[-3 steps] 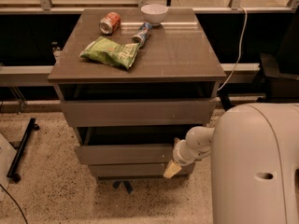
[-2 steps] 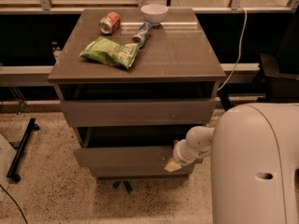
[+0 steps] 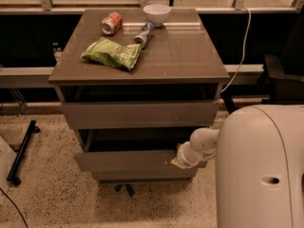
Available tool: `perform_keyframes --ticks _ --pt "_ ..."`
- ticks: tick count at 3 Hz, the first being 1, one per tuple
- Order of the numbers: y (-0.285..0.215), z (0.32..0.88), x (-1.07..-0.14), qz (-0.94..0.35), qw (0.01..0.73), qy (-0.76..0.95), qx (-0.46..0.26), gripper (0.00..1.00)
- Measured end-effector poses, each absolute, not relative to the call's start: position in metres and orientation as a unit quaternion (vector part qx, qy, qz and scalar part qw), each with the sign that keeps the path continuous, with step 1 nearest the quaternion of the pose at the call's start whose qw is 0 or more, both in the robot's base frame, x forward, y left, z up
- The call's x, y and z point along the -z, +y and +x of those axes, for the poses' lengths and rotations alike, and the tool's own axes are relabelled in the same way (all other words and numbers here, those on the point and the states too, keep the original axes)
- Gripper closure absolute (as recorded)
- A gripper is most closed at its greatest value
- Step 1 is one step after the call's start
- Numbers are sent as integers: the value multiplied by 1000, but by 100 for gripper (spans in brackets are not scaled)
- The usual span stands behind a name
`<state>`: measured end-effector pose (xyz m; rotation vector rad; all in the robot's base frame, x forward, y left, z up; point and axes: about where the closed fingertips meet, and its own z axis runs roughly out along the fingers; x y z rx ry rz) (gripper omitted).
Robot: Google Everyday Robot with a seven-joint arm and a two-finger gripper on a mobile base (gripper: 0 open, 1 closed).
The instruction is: Open middle drawer
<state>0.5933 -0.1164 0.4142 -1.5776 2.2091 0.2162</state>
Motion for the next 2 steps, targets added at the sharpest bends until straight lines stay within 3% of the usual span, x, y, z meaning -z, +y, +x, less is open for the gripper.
perform_keyframes --ticks 1,2 --pt "-116 593 -415 -567 208 794 -78 0" --pt "-116 593 -415 -567 208 794 -78 0"
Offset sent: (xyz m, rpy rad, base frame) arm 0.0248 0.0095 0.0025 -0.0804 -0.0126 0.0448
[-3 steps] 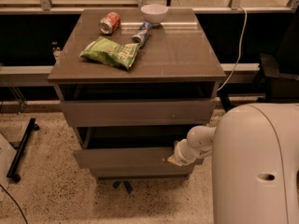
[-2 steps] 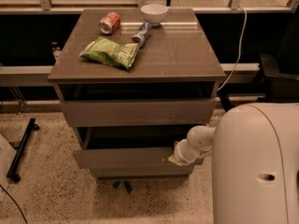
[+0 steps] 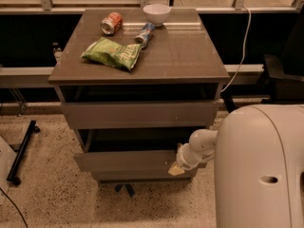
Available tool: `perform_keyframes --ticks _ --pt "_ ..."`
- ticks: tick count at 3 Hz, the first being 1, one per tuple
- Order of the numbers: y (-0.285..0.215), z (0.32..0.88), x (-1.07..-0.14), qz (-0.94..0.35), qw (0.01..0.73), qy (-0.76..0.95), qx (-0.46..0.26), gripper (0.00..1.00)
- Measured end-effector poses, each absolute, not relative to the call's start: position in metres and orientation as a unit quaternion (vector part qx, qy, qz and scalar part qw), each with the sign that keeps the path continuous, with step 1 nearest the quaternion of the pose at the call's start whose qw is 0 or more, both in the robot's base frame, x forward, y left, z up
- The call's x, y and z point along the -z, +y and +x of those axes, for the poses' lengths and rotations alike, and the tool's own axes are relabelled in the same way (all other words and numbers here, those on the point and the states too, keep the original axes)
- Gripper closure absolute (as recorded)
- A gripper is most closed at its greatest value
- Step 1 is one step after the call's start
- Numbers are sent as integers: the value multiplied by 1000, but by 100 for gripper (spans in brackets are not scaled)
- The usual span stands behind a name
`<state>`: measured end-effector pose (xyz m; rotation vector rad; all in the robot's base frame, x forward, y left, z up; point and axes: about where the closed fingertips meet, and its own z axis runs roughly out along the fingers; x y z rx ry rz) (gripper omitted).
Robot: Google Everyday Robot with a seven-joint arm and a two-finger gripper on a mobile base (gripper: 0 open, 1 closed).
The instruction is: Open middle drawer
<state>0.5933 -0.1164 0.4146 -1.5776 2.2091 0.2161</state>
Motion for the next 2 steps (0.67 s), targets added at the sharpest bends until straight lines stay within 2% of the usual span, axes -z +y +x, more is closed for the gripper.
perform_keyframes --ticks 2 --pt "-103 617 -418 -598 199 774 -64 3"
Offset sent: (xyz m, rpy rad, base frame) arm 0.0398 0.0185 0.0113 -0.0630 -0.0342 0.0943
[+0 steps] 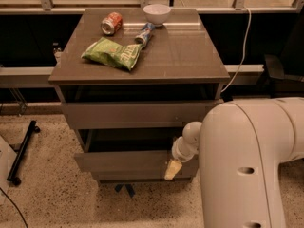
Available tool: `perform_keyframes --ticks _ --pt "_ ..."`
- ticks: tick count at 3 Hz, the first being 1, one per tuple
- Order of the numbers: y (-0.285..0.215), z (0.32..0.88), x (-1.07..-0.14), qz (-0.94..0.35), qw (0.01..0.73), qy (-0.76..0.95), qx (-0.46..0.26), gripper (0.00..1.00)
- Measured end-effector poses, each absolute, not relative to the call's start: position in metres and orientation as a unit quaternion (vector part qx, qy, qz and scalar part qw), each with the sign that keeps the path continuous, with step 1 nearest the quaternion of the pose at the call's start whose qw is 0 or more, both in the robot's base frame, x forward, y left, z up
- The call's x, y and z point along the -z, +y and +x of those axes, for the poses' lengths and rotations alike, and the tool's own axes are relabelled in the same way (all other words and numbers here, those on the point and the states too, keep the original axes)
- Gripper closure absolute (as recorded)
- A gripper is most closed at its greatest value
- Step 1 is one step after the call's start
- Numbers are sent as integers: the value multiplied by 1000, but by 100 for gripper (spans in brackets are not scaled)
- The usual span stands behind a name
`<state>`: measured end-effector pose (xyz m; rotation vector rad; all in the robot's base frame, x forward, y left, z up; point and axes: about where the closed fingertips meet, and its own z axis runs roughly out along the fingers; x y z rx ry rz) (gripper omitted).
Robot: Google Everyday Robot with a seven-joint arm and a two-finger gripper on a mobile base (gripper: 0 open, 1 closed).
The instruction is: Open middle drawer
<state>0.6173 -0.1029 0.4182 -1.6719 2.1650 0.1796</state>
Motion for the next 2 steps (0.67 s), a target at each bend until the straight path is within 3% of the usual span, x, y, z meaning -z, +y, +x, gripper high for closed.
perform_keyframes --ticks 2 --pt "-111 618 -410 -594 189 777 -84 49"
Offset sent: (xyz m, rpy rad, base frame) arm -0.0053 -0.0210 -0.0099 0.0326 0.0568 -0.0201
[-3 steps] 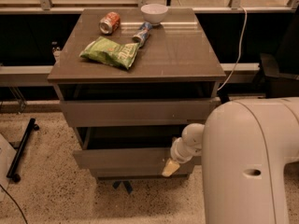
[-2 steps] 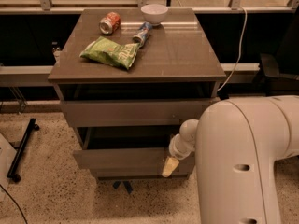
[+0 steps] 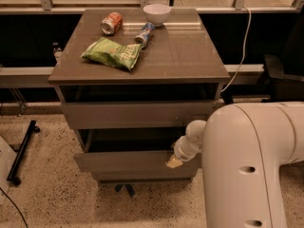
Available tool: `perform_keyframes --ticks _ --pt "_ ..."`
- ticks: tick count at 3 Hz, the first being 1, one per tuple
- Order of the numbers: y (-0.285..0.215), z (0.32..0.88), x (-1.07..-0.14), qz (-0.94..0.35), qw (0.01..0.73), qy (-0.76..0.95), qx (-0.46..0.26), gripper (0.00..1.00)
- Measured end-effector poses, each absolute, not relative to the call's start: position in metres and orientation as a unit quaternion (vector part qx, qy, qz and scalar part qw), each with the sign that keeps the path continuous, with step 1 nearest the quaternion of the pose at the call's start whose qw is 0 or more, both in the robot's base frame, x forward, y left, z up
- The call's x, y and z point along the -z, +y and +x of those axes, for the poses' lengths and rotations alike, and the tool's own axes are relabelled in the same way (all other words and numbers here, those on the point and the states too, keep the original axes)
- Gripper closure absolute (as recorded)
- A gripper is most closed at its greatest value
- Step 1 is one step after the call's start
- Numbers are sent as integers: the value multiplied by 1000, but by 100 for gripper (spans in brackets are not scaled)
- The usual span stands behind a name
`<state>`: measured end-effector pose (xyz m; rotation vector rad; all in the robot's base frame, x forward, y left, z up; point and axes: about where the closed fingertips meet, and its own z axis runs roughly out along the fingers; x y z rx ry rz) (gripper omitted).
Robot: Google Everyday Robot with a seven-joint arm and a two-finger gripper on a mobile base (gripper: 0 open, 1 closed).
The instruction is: Open middle drawer
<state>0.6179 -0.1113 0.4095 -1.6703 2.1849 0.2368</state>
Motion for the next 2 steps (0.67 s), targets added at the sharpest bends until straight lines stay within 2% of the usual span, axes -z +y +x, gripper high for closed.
perform_keyframes --ticks 1,2 --pt "-115 611 -414 -591 188 780 -81 72" --pt "-118 589 -418 -581 188 787 -85 76"
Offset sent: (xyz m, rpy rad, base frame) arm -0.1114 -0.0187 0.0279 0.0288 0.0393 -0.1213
